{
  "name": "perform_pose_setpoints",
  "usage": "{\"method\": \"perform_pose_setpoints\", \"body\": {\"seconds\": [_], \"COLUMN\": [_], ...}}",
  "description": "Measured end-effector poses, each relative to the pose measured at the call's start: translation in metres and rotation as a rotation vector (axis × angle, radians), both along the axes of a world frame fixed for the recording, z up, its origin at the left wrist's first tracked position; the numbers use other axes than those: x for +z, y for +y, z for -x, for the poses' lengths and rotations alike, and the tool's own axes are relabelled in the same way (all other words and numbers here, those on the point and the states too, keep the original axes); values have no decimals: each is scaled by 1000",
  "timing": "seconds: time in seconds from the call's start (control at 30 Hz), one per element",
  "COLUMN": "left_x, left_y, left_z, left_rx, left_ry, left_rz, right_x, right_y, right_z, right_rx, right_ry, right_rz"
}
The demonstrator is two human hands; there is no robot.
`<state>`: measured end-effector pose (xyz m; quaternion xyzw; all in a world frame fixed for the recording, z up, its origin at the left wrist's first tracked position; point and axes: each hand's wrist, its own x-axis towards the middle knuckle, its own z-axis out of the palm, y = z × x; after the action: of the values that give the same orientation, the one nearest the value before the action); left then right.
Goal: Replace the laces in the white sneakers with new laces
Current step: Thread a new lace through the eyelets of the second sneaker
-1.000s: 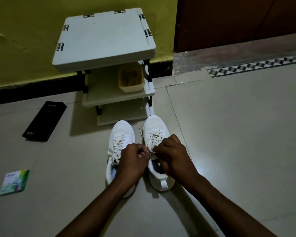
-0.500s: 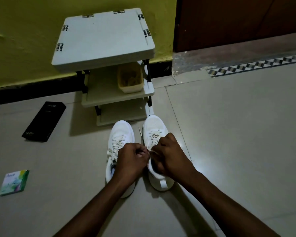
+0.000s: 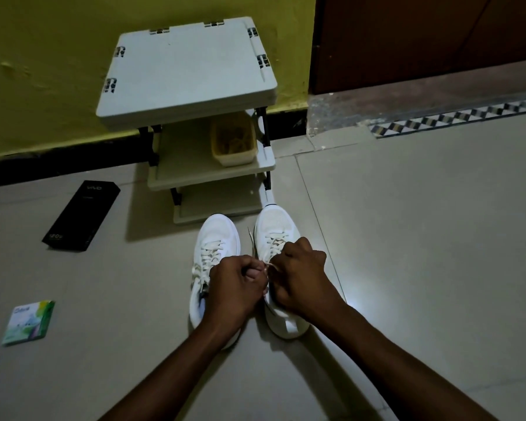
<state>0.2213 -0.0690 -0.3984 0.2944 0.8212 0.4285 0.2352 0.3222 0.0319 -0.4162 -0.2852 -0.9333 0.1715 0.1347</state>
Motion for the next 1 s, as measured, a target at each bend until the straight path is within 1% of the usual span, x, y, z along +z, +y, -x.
{"method": "perform_pose_setpoints", "body": {"seconds": [0.1,0.2,0.27,0.43,0.6,0.67,0.73,0.8,0.87,0.9,1.0], "left_x": [-2,0,0,-4,-5,-4,-4,-4,-4,-4,-6], "left_y": [1,1,1,1,0,0,1,3,4,5,5], "left_z": [-1,0,1,2,4,5,7,7,8,8,11], "left_rx": [3,11,0,27,15,-4,-7,5,9,12,12], "left_ry": [-23,-110,-122,-171,-174,-181,-194,-202,-193,-196,-204], "left_rz": [-12,-21,-27,-36,-19,-23,-14,-2,-1,4,19], "right_x": [1,0,-1,1,-1,0,3,5,4,2,0], "right_y": [-1,1,1,-2,-3,-2,0,2,4,4,2], "right_z": [2,-2,-4,-9,-11,-11,-11,-11,-10,-9,-7], "right_rx": [-42,-65,-39,-29,-97,-97,-51,24,55,36,-101], "right_ry": [-6,95,146,265,281,296,291,233,193,215,366], "right_rz": [16,97,163,167,227,217,189,143,98,106,238]}}
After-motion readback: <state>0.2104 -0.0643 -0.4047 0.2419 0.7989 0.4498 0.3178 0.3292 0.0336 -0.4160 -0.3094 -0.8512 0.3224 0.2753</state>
